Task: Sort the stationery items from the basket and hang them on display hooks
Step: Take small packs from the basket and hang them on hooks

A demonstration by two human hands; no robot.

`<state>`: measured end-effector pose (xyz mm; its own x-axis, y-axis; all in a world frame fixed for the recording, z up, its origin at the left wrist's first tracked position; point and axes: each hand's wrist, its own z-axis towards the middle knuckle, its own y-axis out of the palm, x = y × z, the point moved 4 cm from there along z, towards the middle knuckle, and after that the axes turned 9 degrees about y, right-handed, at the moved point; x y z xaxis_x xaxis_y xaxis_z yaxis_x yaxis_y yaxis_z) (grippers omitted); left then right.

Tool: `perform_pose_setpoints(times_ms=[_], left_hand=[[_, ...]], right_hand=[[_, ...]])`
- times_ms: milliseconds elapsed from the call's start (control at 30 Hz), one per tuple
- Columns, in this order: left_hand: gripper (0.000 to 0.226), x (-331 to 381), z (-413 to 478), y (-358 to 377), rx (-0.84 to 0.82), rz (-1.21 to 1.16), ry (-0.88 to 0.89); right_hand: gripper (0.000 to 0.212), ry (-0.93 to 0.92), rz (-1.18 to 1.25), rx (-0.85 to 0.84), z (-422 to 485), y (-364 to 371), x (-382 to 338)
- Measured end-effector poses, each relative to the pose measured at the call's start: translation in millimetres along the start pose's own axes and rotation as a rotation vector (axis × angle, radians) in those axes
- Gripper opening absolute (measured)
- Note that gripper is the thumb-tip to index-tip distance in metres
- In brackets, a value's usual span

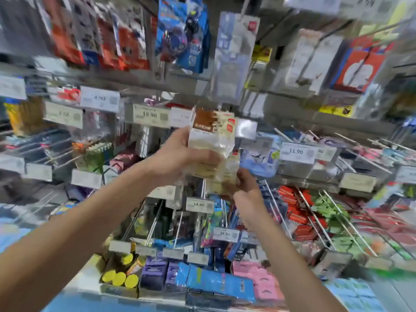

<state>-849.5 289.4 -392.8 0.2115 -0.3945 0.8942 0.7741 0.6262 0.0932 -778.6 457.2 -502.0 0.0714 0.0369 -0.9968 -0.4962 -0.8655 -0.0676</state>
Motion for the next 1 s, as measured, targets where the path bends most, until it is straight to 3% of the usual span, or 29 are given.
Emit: perform_pose_setpoints(times_ms=[167, 233, 333, 433, 500, 600, 700, 833, 1000], left_hand=[[0.022, -12.6, 2.9, 0.9, -0.062, -0.027, 0.225], [0.006, -14.1, 7.5, 4.8, -0.08, -0.053, 0.229], [0.017, -12.9, 12.2, 6.0, -0.043, -0.017, 0.268], [0.004, -9.1, 13.6, 4.7, -0.043, -0.087, 0.281], [0.02, -6.5, 15.2, 1.4, -0.028, -0.137, 0.262], [0.009, -1.3, 15.1, 0.6, -0.03, -0.143, 0.257], [0.038, 1.9, 16.9, -3.8, -0.044, -0.167, 0.267], [0.017, 4.7, 15.7, -1.7, -0.082, -0.177, 0.275], [0.022, 1.3, 21.9, -7.9, -0.061, -0.159, 0.253]], right_hand=[[0.032, -0.271, 0.1, -0.082, 25.2, 23.6, 21.6], [0.03, -0.352, 0.096, -0.06, 32.9, 27.6, 23.5], [0.027, -0.46, 0.108, 0.004, 41.6, 24.3, 25.8], [0.032, -0.54, 0.156, 0.037, 44.4, 17.5, 24.0], [0.036, -0.561, 0.151, 0.042, 43.6, 16.2, 18.6], [0.036, -0.593, 0.16, 0.011, 42.8, 13.3, 3.5], [0.023, -0.622, 0.175, 0.001, 41.7, 11.5, -17.5], [0.02, -0.609, 0.166, 0.012, 42.0, 15.8, -31.1], [0.011, -0.559, 0.124, 0.055, 54.9, 15.8, -30.7]])
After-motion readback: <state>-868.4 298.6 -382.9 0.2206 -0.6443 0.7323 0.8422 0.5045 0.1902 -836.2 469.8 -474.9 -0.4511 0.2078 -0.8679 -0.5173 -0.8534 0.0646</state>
